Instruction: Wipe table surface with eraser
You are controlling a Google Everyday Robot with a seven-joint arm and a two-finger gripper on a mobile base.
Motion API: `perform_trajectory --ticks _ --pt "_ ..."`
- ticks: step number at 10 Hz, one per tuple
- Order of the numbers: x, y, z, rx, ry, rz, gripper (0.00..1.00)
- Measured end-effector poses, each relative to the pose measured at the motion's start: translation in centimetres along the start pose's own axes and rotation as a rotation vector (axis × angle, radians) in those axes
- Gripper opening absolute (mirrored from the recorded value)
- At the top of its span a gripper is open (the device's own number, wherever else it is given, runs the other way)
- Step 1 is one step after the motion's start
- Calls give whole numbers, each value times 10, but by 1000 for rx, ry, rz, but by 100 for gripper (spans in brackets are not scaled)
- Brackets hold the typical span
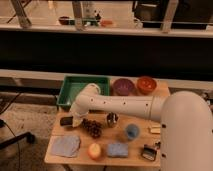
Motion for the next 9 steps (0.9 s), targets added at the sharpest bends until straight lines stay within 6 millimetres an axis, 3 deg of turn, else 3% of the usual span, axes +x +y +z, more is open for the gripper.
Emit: perform_trajectory --ticks 5,7,9 --pt "-40 -30 34 -12 -37 -64 3" --pt "-42 -31 38 -16 -46 -73 3" --pt "-42 -20 33 -19 -52 -76 3"
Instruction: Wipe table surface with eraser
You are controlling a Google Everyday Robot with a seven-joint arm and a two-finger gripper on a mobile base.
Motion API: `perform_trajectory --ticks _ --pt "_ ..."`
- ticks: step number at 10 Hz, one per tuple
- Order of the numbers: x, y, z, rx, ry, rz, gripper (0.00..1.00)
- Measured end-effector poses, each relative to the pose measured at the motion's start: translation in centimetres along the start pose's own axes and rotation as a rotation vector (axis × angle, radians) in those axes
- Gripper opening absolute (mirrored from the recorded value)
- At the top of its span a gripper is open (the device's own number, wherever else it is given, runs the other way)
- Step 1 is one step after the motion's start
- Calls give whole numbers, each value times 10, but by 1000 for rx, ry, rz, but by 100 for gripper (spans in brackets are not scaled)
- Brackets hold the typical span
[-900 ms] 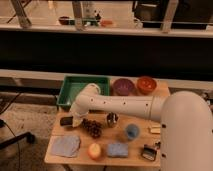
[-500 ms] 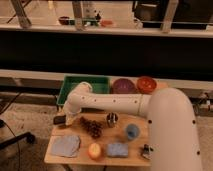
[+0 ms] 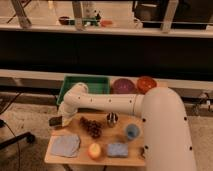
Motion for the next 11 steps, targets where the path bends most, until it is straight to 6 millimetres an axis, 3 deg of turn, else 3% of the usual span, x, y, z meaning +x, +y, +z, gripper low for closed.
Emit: perform_trajectory --ticks 3,9,11 --pt "4 15 -12 7 5 6 3" --pt "-5 19 -16 17 5 -16 3" --pt "-4 19 -16 17 5 -15 10"
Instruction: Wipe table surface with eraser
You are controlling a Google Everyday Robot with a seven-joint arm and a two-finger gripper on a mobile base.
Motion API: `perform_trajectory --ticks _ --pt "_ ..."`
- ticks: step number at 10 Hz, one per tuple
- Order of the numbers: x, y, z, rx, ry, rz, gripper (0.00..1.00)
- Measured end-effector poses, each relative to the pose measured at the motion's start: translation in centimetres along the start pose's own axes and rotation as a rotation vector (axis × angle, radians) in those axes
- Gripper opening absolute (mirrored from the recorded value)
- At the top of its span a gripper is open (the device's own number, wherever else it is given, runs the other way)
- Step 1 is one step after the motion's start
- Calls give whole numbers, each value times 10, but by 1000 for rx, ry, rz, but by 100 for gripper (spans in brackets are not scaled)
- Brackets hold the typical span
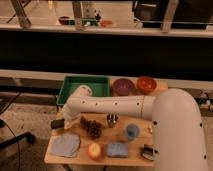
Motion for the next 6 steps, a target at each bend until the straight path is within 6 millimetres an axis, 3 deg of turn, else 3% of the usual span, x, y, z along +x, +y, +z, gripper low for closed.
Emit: perform_trajectory --ticks 6 --pt "0 0 0 0 0 0 70"
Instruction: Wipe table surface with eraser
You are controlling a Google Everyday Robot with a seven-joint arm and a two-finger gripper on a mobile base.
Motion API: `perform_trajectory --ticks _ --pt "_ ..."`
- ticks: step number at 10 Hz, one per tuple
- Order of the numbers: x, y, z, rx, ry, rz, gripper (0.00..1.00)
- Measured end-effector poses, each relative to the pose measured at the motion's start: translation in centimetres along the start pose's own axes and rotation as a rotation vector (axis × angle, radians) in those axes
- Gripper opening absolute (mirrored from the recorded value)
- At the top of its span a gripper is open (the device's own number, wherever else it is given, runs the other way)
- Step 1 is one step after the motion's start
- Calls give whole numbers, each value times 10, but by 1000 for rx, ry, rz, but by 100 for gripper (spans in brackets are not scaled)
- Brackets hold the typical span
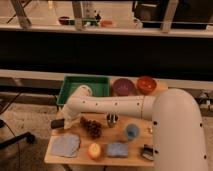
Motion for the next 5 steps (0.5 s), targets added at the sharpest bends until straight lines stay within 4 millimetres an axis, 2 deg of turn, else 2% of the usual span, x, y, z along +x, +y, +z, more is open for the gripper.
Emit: perform_trajectory --ticks 1,2,5 --pt "0 0 0 0 0 0 77" --pt "0 0 0 0 0 -1 80" --pt "-1 0 1 -1 -1 -1 80"
